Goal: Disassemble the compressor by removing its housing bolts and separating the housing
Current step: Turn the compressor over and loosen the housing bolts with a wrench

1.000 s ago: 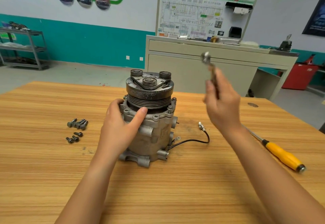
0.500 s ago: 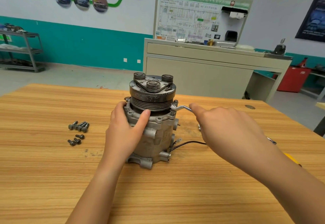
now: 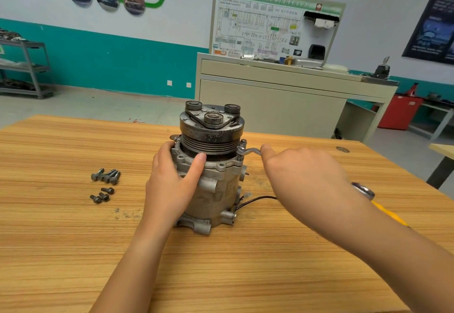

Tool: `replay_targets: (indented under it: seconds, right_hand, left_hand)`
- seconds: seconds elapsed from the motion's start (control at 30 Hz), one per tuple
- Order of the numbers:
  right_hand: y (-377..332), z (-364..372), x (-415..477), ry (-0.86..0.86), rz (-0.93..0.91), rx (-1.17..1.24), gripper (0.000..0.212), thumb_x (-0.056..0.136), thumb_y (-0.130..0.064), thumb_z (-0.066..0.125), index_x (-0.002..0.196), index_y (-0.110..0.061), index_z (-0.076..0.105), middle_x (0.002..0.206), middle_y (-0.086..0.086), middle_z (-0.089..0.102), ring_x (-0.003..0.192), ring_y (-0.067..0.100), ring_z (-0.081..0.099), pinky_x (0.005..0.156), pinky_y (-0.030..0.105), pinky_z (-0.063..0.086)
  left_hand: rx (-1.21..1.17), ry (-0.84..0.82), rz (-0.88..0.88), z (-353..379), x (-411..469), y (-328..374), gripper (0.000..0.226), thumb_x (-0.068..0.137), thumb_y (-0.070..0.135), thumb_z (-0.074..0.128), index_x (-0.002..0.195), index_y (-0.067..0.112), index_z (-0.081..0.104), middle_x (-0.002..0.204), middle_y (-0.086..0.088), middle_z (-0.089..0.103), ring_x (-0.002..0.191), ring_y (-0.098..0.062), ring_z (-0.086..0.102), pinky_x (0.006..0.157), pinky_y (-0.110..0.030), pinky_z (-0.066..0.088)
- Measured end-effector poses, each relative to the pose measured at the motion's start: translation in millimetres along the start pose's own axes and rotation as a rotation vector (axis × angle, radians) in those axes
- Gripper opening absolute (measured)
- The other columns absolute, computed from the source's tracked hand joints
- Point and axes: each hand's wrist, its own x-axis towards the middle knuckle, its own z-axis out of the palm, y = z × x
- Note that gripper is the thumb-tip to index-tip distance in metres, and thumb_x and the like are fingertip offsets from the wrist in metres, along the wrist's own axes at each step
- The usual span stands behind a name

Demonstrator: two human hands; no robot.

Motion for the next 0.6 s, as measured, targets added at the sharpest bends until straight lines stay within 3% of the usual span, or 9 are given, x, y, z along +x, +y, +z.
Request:
replay_targets:
  seconds: [0.07, 0.13, 0.23, 0.27, 0.33, 0.4, 0.47, 0.53, 0.6]
  right_hand:
    - [-14, 3, 0, -0.007, -0.011, -0.003, 0.066, 0.086, 0.007, 0.036, 0.143, 0.007, 0.000, 0.068, 0.005, 0.036, 0.048, 0.014, 0.030, 0.035, 0.027, 0.023]
    - [-25, 10, 0, -0.008, -0.025, 0.003, 0.063, 0.086, 0.009, 0.033, 0.139, 0.015, -0.002, 0.095, 0.014, 0.050, 0.057, 0.013, 0.041, 0.033, 0.019, 0.026]
    - [-31, 14, 0, -0.041, -0.082, -0.055, 0.056, 0.084, 0.013, 0.029, 0.133, 0.023, 0.004, 0.124, 0.028, 0.028, 0.070, 0.017, 0.050, 0.036, 0.014, 0.033]
    - [-30, 15, 1, -0.046, -0.095, -0.085, 0.054, 0.081, 0.018, 0.023, 0.133, 0.024, 0.005, 0.122, 0.029, 0.022, 0.074, 0.018, 0.054, 0.039, 0.016, 0.034]
    - [-25, 20, -1, 0.002, -0.156, -0.138, 0.073, 0.059, 0.025, -0.003, 0.132, 0.024, 0.001, 0.106, 0.023, 0.040, 0.071, 0.013, 0.054, 0.044, 0.019, 0.037]
    - [-20, 23, -3, 0.029, -0.241, -0.219, 0.087, 0.043, 0.022, -0.013, 0.129, 0.025, -0.006, 0.088, 0.019, 0.047, 0.060, 0.007, 0.047, 0.044, 0.019, 0.037]
    - [-16, 22, -2, 0.041, -0.245, -0.273, 0.074, 0.055, 0.025, -0.005, 0.129, 0.026, -0.003, 0.086, 0.026, 0.043, 0.053, 0.007, 0.040, 0.042, 0.019, 0.036]
    - [-12, 20, -1, 0.036, -0.213, -0.303, 0.055, 0.078, 0.022, 0.016, 0.131, 0.026, 0.000, 0.085, 0.031, 0.038, 0.050, 0.009, 0.036, 0.040, 0.019, 0.034]
    - [-5, 22, 0, 0.019, -0.204, -0.294, 0.053, 0.085, 0.017, 0.019, 0.133, 0.023, -0.004, 0.071, 0.014, 0.041, 0.046, 0.011, 0.032, 0.038, 0.021, 0.030]
  left_hand:
    - [0.000, 0.006, -0.003, 0, 0, 0, 0.074, 0.077, 0.061, 0.048, 0.136, 0.020, 0.037, 0.134, 0.001, 0.047, 0.121, -0.017, 0.044, 0.087, -0.029, 0.034]
    - [0.002, 0.023, -0.005, 2, 0, 0, 0.072, 0.078, 0.059, 0.049, 0.137, 0.019, 0.037, 0.135, 0.000, 0.047, 0.121, -0.017, 0.044, 0.088, -0.028, 0.033]
    - [0.009, 0.036, -0.006, 3, -1, 0, 0.072, 0.079, 0.058, 0.050, 0.137, 0.018, 0.037, 0.135, -0.001, 0.047, 0.121, -0.018, 0.044, 0.087, -0.029, 0.032]
    - [0.009, 0.037, -0.005, 3, -1, 0, 0.071, 0.079, 0.058, 0.050, 0.136, 0.018, 0.037, 0.134, -0.001, 0.048, 0.121, -0.019, 0.045, 0.087, -0.029, 0.033]
    - [0.004, 0.036, -0.007, 2, 0, 0, 0.070, 0.079, 0.057, 0.051, 0.136, 0.018, 0.038, 0.133, -0.002, 0.048, 0.120, -0.020, 0.046, 0.087, -0.030, 0.034]
    - [0.003, 0.032, -0.007, 2, -1, 0, 0.071, 0.078, 0.059, 0.050, 0.135, 0.018, 0.038, 0.133, -0.001, 0.049, 0.120, -0.019, 0.046, 0.087, -0.030, 0.034]
    - [-0.004, 0.030, -0.005, 1, -1, 0, 0.072, 0.077, 0.059, 0.049, 0.135, 0.019, 0.039, 0.132, -0.001, 0.049, 0.120, -0.019, 0.046, 0.087, -0.029, 0.034]
    - [-0.018, 0.027, -0.004, 1, -1, 0, 0.073, 0.075, 0.061, 0.048, 0.134, 0.019, 0.040, 0.130, 0.000, 0.050, 0.118, -0.018, 0.046, 0.087, -0.029, 0.035]
    - [-0.023, 0.030, 0.001, 1, -1, -1, 0.074, 0.074, 0.062, 0.047, 0.134, 0.020, 0.039, 0.130, 0.001, 0.049, 0.114, -0.013, 0.045, 0.086, -0.028, 0.033]
